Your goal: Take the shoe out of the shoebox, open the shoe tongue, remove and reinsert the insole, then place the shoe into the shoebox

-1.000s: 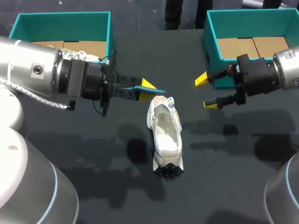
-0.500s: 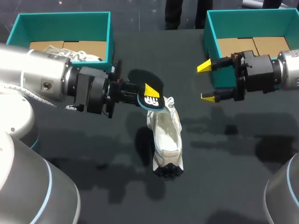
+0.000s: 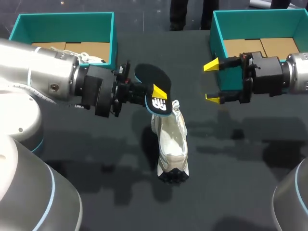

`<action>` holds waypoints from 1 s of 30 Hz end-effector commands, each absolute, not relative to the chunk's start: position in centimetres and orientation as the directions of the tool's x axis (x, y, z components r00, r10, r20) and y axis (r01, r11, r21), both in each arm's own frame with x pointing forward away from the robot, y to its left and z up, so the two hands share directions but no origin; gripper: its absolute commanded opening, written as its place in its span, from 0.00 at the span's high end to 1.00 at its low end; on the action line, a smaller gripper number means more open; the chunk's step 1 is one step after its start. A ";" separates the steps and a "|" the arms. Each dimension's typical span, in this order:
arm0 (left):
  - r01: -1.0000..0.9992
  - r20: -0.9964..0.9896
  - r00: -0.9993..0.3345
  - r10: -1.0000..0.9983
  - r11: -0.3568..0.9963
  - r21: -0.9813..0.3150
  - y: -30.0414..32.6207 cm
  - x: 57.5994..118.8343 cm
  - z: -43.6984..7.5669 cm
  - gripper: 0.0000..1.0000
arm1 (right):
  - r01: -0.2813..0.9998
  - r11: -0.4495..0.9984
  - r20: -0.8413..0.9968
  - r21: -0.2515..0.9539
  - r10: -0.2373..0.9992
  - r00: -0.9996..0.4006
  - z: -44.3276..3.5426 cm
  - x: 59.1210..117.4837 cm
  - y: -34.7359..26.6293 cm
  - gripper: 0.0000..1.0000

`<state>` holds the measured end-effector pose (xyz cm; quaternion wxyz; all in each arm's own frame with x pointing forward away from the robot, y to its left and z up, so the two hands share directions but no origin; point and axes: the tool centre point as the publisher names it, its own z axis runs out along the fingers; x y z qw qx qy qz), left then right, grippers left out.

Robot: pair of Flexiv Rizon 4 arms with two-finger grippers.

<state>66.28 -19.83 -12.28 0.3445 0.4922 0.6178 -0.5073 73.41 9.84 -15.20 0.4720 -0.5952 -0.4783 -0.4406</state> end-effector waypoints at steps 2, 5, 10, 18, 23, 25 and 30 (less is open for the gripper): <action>0.976 -0.944 -0.204 0.258 -0.026 -0.218 -21.1 67.0 -13.7 1.00 | 0.984 -0.096 0.977 -0.147 0.142 0.160 -14.8 73.9 11.1 0.00; 0.983 -0.952 -0.147 0.268 -0.063 -0.170 -21.7 66.9 -13.9 1.00 | 0.983 -0.095 0.976 -0.154 0.138 0.166 -14.7 74.2 11.6 0.00; 0.990 -0.957 -0.088 0.278 -0.084 -0.115 -22.2 66.9 -14.2 1.00 | 0.982 -0.100 0.977 -0.162 0.123 0.174 -14.9 74.5 11.7 0.00; 0.990 -0.957 -0.088 0.278 -0.084 -0.115 -22.2 66.9 -14.2 1.00 | 0.982 -0.100 0.977 -0.162 0.123 0.174 -14.9 74.5 11.7 0.00; 0.993 -0.979 -0.003 0.205 -0.116 -0.027 -22.9 67.4 -14.6 1.00 | 0.983 -0.080 0.979 -0.167 0.105 0.175 -14.7 74.8 12.9 0.00; 0.993 -0.985 0.016 0.171 -0.119 -0.004 -23.2 67.6 -14.7 1.00 | 0.982 -0.074 0.980 -0.173 0.086 0.180 -14.6 74.9 13.3 0.00; 0.987 -0.989 0.089 0.120 -0.141 0.072 -24.1 67.6 -14.4 1.00 | 0.980 -0.073 0.979 -0.183 0.078 0.188 -14.7 74.9 13.8 0.00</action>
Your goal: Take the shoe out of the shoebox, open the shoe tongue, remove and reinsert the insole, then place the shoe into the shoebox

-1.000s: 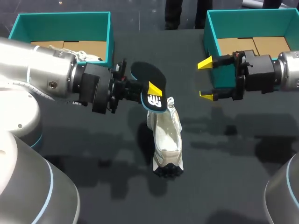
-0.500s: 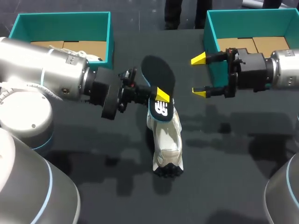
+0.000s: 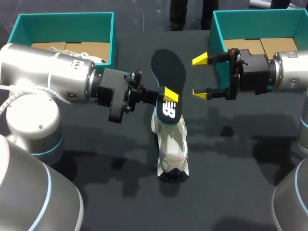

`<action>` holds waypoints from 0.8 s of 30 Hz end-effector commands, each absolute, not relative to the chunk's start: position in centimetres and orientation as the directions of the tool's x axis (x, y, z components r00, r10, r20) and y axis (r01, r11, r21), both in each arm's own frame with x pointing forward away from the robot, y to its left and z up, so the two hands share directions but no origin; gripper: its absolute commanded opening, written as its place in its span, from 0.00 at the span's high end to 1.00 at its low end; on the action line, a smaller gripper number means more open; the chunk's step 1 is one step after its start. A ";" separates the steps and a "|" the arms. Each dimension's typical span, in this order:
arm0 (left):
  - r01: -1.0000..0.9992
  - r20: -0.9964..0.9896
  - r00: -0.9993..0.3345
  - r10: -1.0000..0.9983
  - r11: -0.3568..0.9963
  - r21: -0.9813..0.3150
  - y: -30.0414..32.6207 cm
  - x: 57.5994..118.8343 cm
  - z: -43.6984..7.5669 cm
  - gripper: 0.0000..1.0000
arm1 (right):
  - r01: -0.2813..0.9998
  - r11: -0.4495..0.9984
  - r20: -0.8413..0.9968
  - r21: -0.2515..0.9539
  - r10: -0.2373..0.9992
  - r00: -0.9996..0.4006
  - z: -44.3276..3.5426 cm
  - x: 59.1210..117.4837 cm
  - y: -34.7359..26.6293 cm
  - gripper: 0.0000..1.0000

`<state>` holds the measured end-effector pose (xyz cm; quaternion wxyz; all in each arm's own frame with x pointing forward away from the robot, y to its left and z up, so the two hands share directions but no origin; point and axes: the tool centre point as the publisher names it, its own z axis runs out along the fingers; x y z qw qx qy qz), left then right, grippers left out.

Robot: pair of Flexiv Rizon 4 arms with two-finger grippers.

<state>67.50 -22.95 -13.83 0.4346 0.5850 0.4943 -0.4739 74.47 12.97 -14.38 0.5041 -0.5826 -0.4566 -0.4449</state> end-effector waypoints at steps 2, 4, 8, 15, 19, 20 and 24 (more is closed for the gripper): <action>0.984 -0.986 0.122 0.115 -0.144 0.105 -24.4 67.5 -14.5 1.00 | 0.980 -0.074 0.979 -0.185 0.067 0.190 -14.7 75.0 13.8 0.00; 0.982 -0.984 0.141 0.108 -0.142 0.125 -24.7 67.4 -14.6 1.00 | 0.979 -0.079 0.980 -0.187 0.060 0.192 -14.7 75.1 13.9 0.00; 0.979 -0.981 0.169 0.097 -0.129 0.156 -25.0 67.6 -15.0 1.00 | 0.979 -0.084 0.980 -0.187 0.051 0.192 -14.7 75.2 13.9 0.00; 0.980 -0.983 0.173 0.060 -0.108 0.166 -24.8 67.9 -15.4 1.00 | 0.984 -0.085 0.986 -0.158 0.033 0.162 -14.3 75.4 13.9 0.00; 0.985 -0.987 0.153 0.042 -0.094 0.148 -24.9 68.3 -15.3 1.00 | 0.989 -0.074 0.991 -0.126 0.029 0.128 -14.4 75.6 14.2 0.00; 0.986 -0.989 0.143 0.033 -0.094 0.140 -25.0 68.3 -15.2 1.00 | 0.991 -0.069 0.993 -0.115 0.030 0.117 -14.4 75.6 14.3 0.01; 0.986 -0.991 0.135 0.019 -0.098 0.132 -25.1 68.2 -15.1 1.00 | 0.992 -0.065 0.994 -0.105 0.035 0.107 -14.7 75.9 14.7 0.07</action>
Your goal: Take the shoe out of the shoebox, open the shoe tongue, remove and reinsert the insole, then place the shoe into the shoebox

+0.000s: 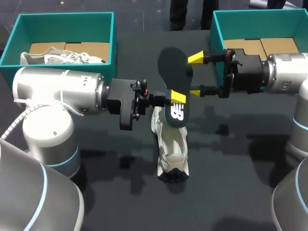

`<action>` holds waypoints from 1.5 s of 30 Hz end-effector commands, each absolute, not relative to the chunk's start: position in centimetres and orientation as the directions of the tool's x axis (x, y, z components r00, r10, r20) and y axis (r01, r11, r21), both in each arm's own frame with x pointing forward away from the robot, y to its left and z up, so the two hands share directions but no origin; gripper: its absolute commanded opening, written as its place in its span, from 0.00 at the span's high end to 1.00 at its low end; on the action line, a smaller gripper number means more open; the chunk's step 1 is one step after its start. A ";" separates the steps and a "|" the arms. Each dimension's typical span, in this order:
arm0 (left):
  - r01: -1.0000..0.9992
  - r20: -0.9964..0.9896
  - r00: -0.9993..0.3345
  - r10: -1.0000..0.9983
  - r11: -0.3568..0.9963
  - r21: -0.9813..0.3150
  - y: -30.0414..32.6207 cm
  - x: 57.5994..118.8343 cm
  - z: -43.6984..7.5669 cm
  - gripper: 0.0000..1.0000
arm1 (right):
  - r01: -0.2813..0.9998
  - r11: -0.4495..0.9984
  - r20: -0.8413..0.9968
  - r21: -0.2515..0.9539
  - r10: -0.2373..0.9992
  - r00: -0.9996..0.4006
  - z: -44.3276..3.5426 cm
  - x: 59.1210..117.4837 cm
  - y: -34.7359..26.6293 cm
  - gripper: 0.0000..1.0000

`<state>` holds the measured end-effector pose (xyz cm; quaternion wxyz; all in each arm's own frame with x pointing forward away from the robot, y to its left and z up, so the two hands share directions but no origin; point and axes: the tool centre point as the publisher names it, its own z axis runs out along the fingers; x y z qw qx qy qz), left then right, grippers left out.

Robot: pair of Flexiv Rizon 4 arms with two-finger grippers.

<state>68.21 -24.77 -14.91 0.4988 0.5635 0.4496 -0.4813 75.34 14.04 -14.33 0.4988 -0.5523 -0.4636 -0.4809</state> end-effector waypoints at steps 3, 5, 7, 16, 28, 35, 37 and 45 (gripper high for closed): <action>0.986 -0.991 0.132 0.013 -0.101 0.130 -25.2 68.1 -15.1 1.00 | 0.993 -0.058 0.994 -0.103 0.035 0.105 -15.0 76.2 14.9 0.17; 0.986 -0.991 0.131 0.008 -0.103 0.129 -25.2 68.1 -15.1 1.00 | 0.993 -0.055 0.994 -0.103 0.034 0.105 -15.2 76.4 14.9 0.29; 0.986 -0.991 0.131 0.007 -0.103 0.130 -25.2 68.0 -15.0 1.00 | 0.993 -0.052 0.994 -0.104 0.033 0.105 -15.3 76.5 15.0 0.41; 0.986 -0.991 0.136 0.008 -0.103 0.135 -25.6 68.0 -15.3 1.00 | 0.994 -0.030 0.994 -0.101 0.030 0.102 -15.1 76.4 15.7 0.51; 0.987 -0.991 0.136 0.008 -0.084 0.134 -25.6 68.7 -15.2 1.00 | 0.995 -0.017 0.994 -0.102 0.041 0.102 -14.9 76.0 16.2 0.57; 0.989 -0.992 0.129 0.004 -0.075 0.129 -25.8 69.2 -15.4 1.00 | 0.994 -0.009 0.993 -0.112 0.037 0.112 -15.2 75.8 16.4 0.58; 0.989 -0.992 0.128 0.004 -0.074 0.127 -25.9 69.2 -15.4 1.00 | 0.994 -0.004 0.993 -0.113 0.035 0.113 -15.3 75.8 16.5 0.60; 0.990 -0.992 0.122 0.008 -0.075 0.121 -26.0 69.4 -15.6 1.00 | 0.994 0.002 0.993 -0.110 0.033 0.109 -15.2 75.8 16.6 1.00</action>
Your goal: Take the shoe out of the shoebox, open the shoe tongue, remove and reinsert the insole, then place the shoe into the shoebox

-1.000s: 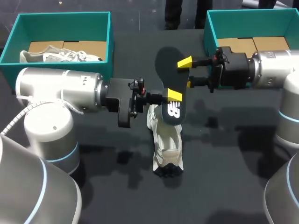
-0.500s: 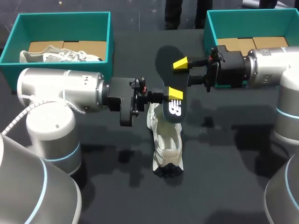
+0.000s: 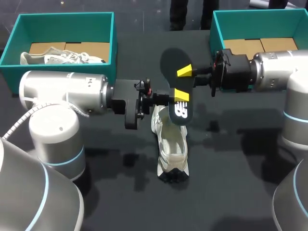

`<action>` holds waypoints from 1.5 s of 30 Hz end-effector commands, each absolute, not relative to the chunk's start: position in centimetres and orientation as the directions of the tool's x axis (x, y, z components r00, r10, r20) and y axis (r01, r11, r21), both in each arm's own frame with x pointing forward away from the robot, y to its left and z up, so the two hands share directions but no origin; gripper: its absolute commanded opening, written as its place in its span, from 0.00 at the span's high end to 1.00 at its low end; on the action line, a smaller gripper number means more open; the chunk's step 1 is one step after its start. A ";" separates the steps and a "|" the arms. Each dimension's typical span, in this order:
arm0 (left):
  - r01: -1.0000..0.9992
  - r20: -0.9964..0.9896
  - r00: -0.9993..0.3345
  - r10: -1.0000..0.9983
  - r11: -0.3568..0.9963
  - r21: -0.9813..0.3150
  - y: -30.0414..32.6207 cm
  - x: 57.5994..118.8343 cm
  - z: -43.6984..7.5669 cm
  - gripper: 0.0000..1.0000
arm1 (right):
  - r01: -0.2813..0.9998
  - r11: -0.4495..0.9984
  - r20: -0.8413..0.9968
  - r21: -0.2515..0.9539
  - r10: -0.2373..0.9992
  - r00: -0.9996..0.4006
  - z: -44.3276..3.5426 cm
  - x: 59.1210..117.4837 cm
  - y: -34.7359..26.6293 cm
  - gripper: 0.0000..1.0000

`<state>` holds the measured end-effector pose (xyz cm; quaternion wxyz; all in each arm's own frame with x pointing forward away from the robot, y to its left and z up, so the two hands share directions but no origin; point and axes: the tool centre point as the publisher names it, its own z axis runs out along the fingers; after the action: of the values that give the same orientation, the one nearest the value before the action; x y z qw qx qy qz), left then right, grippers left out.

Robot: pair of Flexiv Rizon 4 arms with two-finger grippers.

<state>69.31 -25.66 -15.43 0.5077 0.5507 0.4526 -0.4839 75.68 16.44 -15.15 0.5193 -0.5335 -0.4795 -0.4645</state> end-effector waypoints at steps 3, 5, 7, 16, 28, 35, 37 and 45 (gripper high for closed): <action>0.990 -0.993 0.121 0.013 -0.077 0.120 -26.0 69.5 -15.7 1.00 | 0.994 0.003 0.994 -0.109 0.032 0.109 -15.2 75.8 16.6 1.00; 0.990 -0.993 0.120 0.015 -0.077 0.118 -26.0 69.5 -15.8 1.00 | 0.994 0.004 0.994 -0.109 0.032 0.108 -15.2 75.7 16.6 1.00; 0.990 -0.993 0.118 0.017 -0.076 0.117 -25.9 69.5 -15.9 1.00 | 0.994 0.005 0.994 -0.107 0.031 0.107 -15.2 75.7 16.6 1.00; 0.990 -0.993 0.118 0.021 -0.075 0.116 -25.8 69.5 -16.1 1.00 | 0.994 0.006 0.994 -0.105 0.030 0.105 -15.2 75.6 16.6 1.00; 0.990 -0.992 0.123 0.018 -0.074 0.121 -25.8 69.4 -15.9 1.00 | 0.994 0.009 0.994 -0.108 0.018 0.108 -15.2 75.6 16.6 0.00; 0.990 -0.992 0.123 0.018 -0.074 0.121 -25.8 69.4 -15.9 1.00 | 0.994 0.008 0.994 -0.107 0.011 0.107 -15.0 75.5 16.6 0.00; 0.990 -0.992 0.123 0.018 -0.074 0.121 -25.8 69.4 -15.9 1.00 | 0.994 0.008 0.994 -0.107 0.011 0.107 -15.0 75.5 16.6 0.00; 0.990 -0.992 0.123 0.018 -0.074 0.121 -25.8 69.4 -15.9 1.00 | 0.994 0.008 0.994 -0.107 0.011 0.107 -15.0 75.5 16.6 0.00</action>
<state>69.45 -25.66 -15.89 0.5047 0.5531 0.4559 -0.4811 75.58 16.43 -14.97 0.5259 -0.5256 -0.4770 -0.4687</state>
